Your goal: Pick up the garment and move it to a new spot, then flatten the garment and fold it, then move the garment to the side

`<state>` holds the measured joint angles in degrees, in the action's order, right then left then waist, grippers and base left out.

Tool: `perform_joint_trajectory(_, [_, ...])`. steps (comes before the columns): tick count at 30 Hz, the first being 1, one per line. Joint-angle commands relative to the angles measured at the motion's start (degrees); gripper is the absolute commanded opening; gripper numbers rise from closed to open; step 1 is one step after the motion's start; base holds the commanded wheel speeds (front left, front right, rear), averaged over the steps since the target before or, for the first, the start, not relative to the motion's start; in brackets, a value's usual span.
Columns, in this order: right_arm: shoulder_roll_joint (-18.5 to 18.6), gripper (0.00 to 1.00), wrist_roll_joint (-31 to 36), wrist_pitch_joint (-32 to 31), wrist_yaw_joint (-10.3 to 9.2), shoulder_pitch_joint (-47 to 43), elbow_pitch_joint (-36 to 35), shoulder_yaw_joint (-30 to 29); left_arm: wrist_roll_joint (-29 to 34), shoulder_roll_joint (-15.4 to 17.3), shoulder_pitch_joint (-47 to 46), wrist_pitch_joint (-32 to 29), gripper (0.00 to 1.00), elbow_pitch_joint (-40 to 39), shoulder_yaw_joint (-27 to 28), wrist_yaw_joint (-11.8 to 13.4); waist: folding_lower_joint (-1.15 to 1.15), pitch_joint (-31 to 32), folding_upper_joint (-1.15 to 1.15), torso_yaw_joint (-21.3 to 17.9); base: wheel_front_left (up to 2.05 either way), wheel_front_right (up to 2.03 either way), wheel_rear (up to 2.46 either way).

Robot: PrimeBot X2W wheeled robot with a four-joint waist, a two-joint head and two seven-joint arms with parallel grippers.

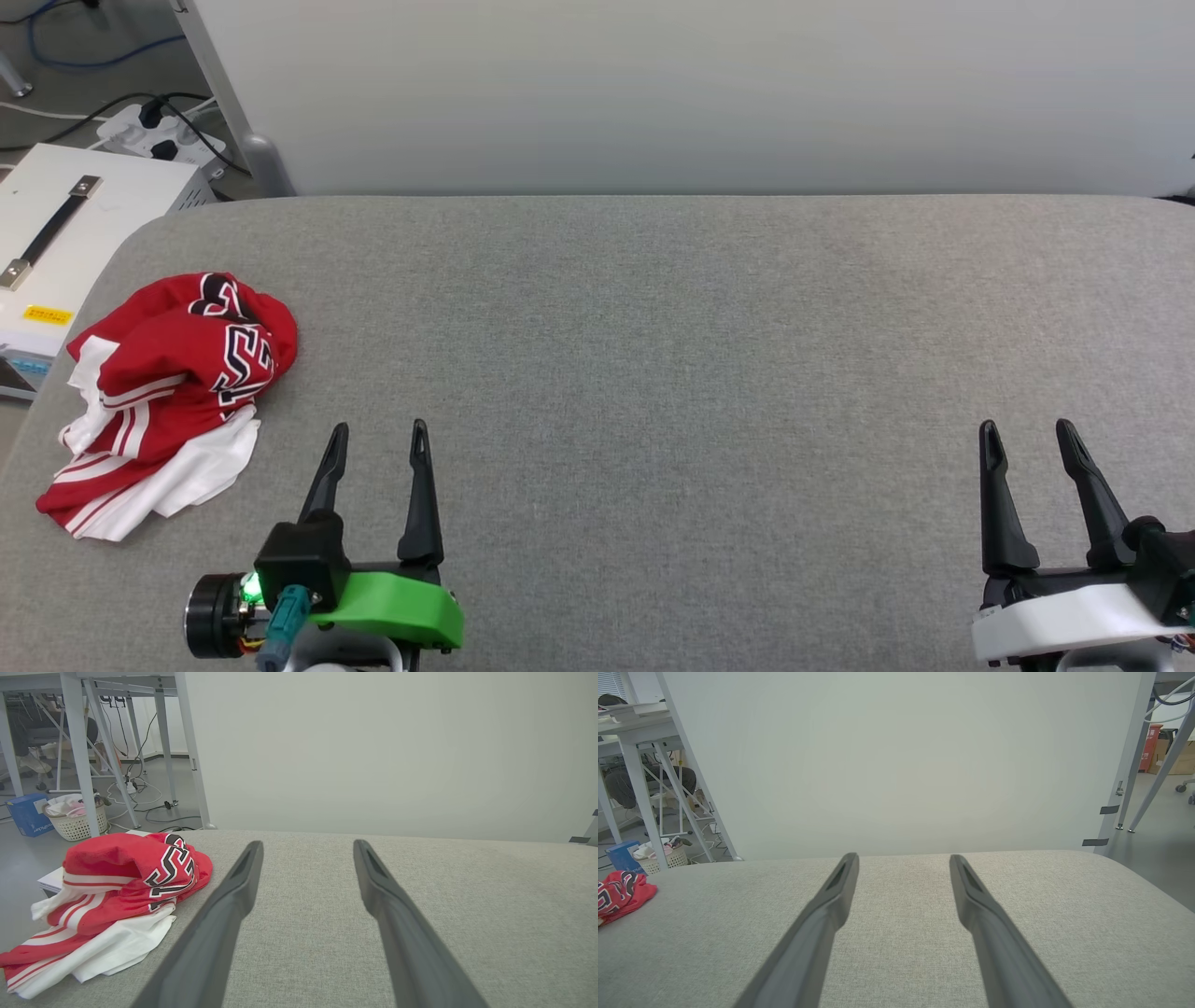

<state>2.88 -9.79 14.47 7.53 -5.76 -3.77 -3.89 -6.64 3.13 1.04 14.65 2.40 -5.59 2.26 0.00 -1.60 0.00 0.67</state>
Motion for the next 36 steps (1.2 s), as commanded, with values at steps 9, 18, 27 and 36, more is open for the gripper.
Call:
perform_joint_trajectory(9, [-0.01,1.0,0.23,0.52,-0.04,-0.58,0.32,0.01,-0.73,-0.25,-0.16,0.35,1.0,0.5,-0.02,-0.05,0.0,-0.25,0.0,0.43,0.0,0.0,0.0])
perform_joint_trajectory(18, [-0.01,1.0,0.43,0.52,-0.04,-0.5,0.15,0.55,-1.02,-0.25,-0.6,0.35,1.0,0.71,0.55,0.0,0.0,-0.88,0.0,2.74,0.0,0.0,0.0])
perform_joint_trajectory(27, [-0.01,1.0,0.99,0.52,-0.04,-0.14,-0.19,0.85,-2.07,-0.25,-1.27,0.35,1.0,0.8,1.49,0.27,0.0,-1.84,0.0,7.61,0.0,0.0,0.0])
perform_joint_trajectory(36, [-0.01,1.0,1.27,0.52,-0.04,0.23,-0.37,1.15,-2.68,-0.25,-1.56,0.35,1.0,0.81,2.73,0.26,0.0,-2.67,0.0,13.59,0.0,0.0,0.0])
